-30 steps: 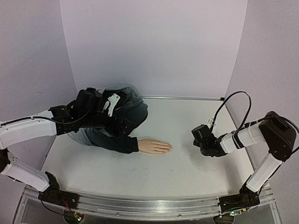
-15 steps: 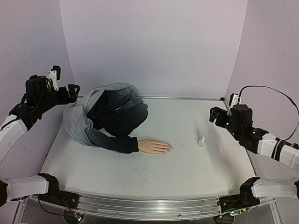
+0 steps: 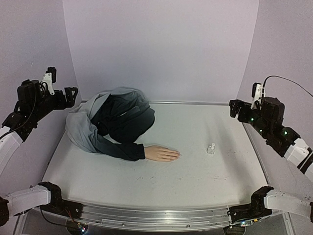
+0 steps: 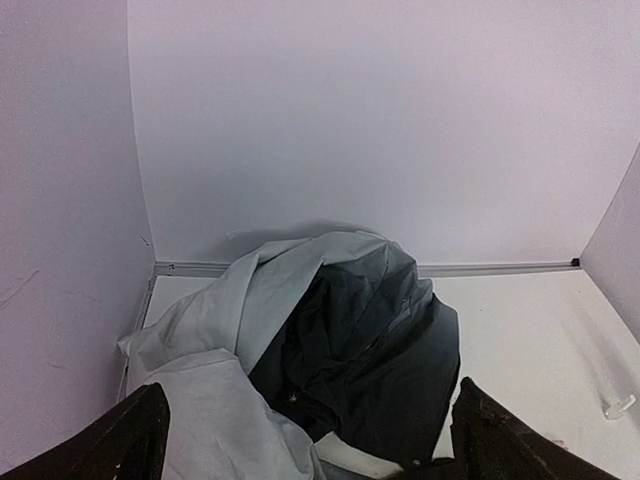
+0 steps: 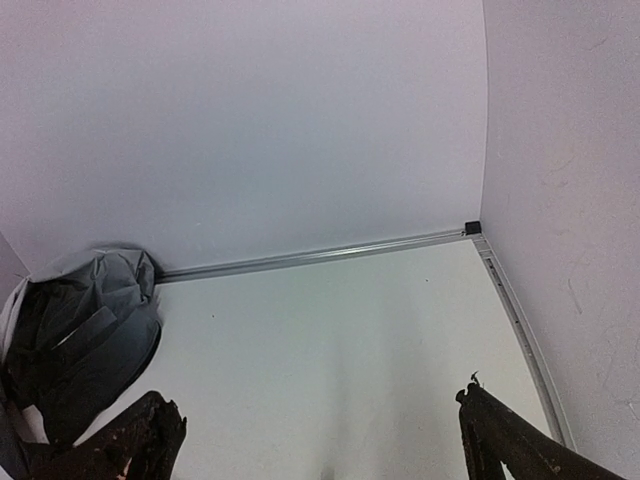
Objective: Paint the nails
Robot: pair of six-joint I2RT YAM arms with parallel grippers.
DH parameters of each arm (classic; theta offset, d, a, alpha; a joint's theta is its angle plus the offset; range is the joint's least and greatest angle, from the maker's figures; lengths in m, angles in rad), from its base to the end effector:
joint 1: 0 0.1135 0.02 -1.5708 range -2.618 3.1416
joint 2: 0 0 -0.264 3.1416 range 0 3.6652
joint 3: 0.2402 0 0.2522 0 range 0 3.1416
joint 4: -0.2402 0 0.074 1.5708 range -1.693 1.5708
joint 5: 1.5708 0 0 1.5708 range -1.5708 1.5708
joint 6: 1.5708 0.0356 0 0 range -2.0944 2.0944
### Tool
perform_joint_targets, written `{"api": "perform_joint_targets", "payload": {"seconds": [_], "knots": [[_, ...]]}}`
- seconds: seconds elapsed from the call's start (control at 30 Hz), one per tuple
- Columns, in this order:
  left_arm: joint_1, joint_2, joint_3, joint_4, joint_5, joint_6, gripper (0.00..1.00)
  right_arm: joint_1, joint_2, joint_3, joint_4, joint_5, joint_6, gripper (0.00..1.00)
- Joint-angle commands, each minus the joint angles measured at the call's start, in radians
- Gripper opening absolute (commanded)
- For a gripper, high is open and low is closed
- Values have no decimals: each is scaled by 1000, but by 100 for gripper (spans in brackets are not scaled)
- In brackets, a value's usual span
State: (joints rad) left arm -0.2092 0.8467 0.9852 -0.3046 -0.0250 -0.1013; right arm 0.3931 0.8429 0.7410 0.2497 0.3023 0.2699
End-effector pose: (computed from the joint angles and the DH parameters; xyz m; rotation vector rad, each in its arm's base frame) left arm 0.1836 -0.0381 0.3864 0.0755 1.7396 -0.2064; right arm 0.1897 0.0672 0.3613 0.1625 1.4288 0.3306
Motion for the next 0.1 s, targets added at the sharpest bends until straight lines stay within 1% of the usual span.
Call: {"api": "perform_joint_targets", "payload": {"seconds": [0.0, 0.07], "knots": [[1, 3, 28, 18, 22, 18, 99, 0, -38, -11, 36, -19, -23, 98], [1, 4, 30, 18, 22, 20, 100, 0, -72, -27, 44, -1, -9, 98]]}}
